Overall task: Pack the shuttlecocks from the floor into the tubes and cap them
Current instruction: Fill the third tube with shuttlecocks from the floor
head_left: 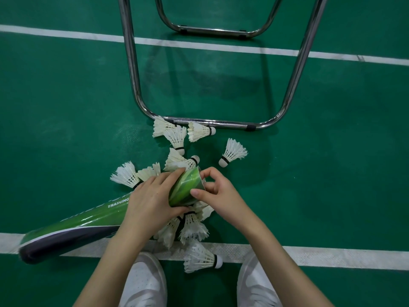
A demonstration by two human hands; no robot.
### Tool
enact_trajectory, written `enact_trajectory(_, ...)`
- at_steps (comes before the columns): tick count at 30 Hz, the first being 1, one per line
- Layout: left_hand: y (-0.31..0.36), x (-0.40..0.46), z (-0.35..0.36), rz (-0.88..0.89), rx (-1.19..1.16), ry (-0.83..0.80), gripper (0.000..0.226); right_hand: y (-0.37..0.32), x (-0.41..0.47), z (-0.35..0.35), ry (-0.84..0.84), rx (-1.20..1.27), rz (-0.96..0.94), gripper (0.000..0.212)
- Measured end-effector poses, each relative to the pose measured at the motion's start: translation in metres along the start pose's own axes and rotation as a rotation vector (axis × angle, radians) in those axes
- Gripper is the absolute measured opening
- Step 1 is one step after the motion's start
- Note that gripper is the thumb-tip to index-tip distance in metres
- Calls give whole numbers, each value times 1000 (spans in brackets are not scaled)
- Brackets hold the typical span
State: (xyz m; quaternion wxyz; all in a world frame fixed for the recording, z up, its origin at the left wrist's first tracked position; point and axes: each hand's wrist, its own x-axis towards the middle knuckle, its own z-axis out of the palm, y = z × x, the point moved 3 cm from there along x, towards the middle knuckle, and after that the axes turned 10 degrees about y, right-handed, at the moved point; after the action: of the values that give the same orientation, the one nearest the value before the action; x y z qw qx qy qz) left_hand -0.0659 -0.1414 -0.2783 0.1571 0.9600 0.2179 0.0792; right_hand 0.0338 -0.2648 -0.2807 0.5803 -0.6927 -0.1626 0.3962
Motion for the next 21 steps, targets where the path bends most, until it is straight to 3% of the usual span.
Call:
enact_trajectory(6,0,1,-5,1,8,36,89,-3,17,-29,110,-77,-52,3)
enact_trajectory(12,-3,3,-7,-24,11,42,89,4,50,-83,465,-316,-135,9)
enact_trajectory(16,-4,3,-5,-35,6,46,90,7,77,-102,582,-551,-142,32)
enact_trajectory(19,-4,1,-3,-36,1,40,89,16,88,-102,512,-657,-96,55)
enact_trajectory(21,-3,1,-2,-40,-11,35,89,22,87,-99,463,-669,-61,58)
